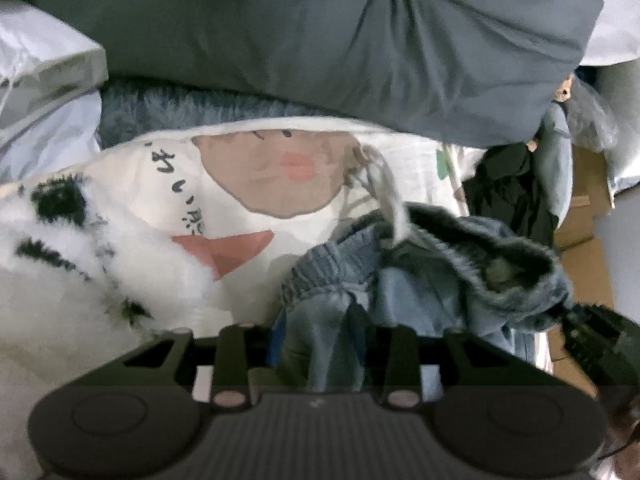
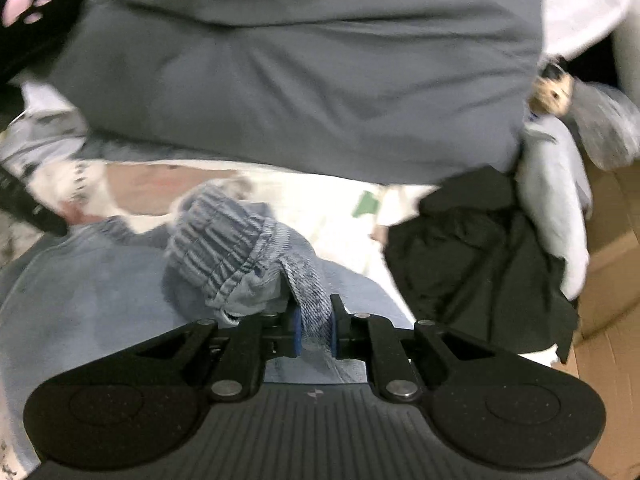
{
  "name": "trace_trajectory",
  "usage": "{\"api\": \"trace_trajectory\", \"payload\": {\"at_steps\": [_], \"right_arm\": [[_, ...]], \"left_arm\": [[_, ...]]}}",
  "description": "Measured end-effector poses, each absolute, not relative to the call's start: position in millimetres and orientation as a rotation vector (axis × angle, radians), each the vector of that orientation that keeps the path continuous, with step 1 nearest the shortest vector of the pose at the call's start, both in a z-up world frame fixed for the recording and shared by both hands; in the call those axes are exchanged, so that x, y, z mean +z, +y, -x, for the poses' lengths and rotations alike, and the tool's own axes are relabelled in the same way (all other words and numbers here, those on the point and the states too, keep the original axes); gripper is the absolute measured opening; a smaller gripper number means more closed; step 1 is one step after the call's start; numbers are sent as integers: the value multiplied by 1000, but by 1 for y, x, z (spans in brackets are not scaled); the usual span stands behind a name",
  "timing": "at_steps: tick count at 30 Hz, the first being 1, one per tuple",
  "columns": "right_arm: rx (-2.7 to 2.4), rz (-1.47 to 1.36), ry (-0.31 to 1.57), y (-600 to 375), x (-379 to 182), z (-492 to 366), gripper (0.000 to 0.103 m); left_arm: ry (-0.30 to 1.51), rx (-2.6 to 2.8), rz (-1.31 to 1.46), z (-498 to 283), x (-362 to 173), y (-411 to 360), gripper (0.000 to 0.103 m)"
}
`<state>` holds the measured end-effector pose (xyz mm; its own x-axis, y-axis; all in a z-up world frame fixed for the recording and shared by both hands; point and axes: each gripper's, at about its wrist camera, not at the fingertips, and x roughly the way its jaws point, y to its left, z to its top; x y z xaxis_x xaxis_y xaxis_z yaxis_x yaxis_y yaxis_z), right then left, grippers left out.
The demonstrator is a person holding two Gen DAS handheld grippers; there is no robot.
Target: Fold clothes
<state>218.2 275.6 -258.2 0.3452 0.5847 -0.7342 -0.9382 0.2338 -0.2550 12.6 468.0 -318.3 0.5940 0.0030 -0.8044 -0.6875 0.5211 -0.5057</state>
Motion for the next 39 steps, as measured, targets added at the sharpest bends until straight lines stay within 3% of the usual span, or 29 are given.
{"api": "trace_trajectory", "payload": {"at_steps": [4, 8, 16, 18, 20, 22, 28, 31, 34, 39], "right_arm": [[1077, 734, 560, 279, -254, -243, 11], [1039, 708, 568, 284, -250, -264, 10], [982, 684, 598, 284, -252, -292, 10], [972, 672, 614, 283, -254, -297, 9], [962, 660, 628, 282, -256, -300, 9], [956, 650, 637, 281, -257, -302, 9], [945, 624, 646, 287, -254, -311, 9], [929, 573, 688, 297, -256, -324, 11], [937, 534, 724, 309, -259, -336, 19], [933, 550, 679, 317, -253, -333, 41]], "left_arm": [[882, 477, 988, -19, -338, 468, 39], [907, 459, 1037, -24, -357, 466, 48], [935, 410, 1044, -39, -378, 459, 47], [930, 408, 1028, -42, -378, 459, 41], [916, 413, 1000, -41, -374, 458, 26], [878, 431, 955, -36, -362, 459, 20], [779, 505, 762, -27, -315, 464, 17], [841, 507, 725, -35, -321, 466, 19], [894, 508, 779, -39, -330, 469, 26], [862, 514, 713, -37, -311, 464, 34]]}}
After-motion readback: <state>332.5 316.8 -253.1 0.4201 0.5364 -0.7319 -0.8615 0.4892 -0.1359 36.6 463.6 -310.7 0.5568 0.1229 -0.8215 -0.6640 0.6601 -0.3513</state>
